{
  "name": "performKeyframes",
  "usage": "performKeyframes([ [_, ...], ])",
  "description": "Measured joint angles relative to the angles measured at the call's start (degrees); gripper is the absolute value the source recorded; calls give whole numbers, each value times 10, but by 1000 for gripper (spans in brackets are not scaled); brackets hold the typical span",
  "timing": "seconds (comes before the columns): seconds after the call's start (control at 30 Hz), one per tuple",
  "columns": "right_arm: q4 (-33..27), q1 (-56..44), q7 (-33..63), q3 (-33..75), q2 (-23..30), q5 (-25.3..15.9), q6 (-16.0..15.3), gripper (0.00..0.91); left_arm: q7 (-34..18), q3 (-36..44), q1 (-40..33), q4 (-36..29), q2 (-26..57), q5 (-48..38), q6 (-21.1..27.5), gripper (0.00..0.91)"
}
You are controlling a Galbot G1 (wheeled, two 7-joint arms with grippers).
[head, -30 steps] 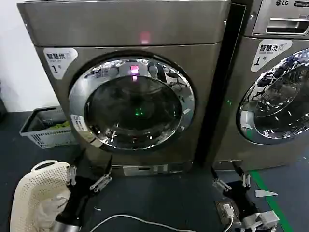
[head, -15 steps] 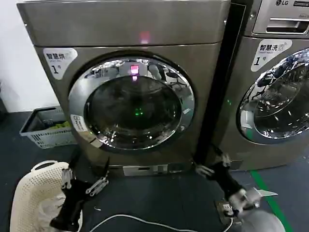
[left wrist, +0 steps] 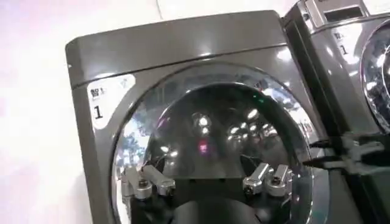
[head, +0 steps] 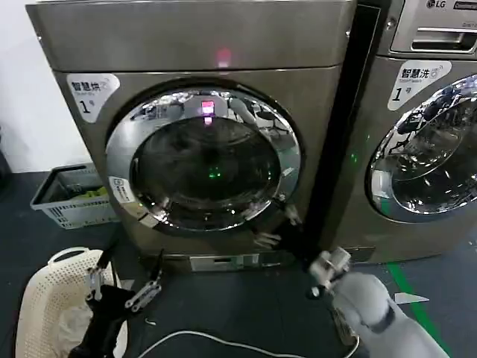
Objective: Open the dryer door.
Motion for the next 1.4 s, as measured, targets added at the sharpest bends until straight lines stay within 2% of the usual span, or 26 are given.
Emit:
performKeyframes([
  [0.6, -110, 170, -13, -153, 71, 23, -6, 907, 0, -20, 17, -11, -18, 8, -16, 907],
  [1.4, -241, 259, -18, -226, 185, 7, 1, 907, 0, -41, 16, -10, -28, 8, -25, 907],
])
